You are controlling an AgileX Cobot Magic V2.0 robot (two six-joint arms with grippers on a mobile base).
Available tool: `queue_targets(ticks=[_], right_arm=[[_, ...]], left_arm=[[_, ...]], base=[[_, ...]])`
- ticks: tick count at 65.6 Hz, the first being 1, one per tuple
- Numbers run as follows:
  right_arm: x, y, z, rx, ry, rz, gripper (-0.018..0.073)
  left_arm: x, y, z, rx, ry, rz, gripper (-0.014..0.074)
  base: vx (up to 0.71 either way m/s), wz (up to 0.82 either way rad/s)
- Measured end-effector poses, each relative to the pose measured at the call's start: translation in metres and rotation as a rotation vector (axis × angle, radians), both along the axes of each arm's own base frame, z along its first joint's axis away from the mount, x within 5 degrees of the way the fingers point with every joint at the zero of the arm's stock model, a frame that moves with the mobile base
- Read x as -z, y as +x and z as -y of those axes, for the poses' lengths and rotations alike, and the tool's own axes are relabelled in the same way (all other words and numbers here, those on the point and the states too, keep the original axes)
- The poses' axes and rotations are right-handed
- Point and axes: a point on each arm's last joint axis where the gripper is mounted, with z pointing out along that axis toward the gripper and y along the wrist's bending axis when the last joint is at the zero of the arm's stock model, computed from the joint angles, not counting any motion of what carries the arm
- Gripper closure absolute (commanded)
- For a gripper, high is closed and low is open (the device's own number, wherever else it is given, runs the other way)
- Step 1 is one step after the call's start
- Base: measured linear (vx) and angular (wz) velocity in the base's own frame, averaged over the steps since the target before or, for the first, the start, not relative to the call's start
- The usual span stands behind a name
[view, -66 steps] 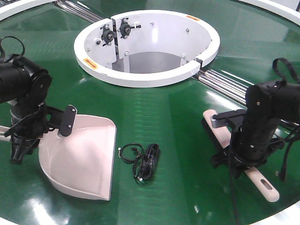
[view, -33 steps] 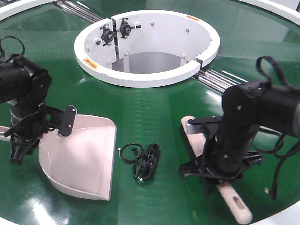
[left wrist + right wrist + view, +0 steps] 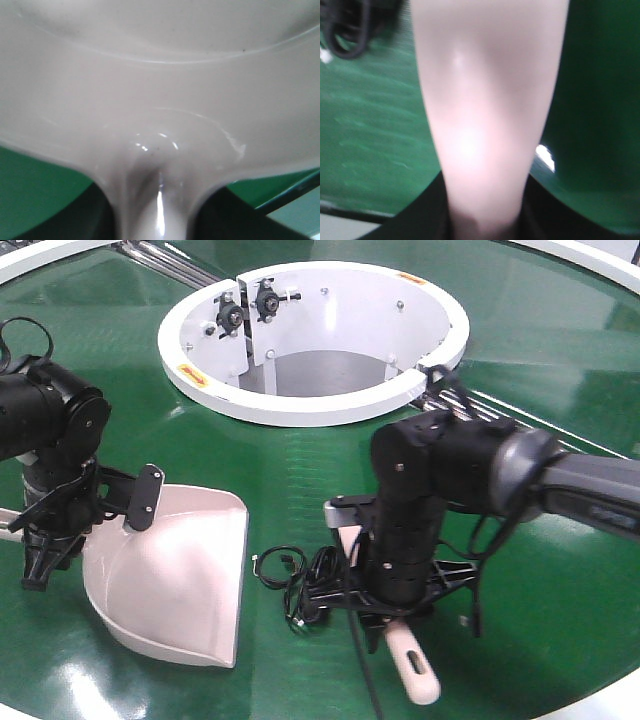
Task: Clean and inspect green conveyor with broom and dustpan
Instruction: 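Sweep the black cable with the brush into the held dustpan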
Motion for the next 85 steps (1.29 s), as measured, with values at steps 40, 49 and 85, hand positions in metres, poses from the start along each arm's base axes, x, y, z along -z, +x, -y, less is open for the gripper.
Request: queue_targets(ticks=[40,49,85], right_arm=[[0.026,0.004,-0.062,-0.012,0.065,-0.084,0.0564],[0.027,0.012,-0.097,-0.067,0.122,-0.056,0.0564],[0.002,0.025,-0.142,-0.236,0.300,0.036,0.0564]], left_arm=[[0.000,0.000,0.000,0.000,0.000,-0.001,0.0604],[0.000,0.000,0.000,0.000,0.002,0.000,0.0603],[0.000,0.000,0.000,0.001,0.004,0.000,0.0602]], base=[[0.00,0.00],[0.00,0.00],[0.00,0.00]])
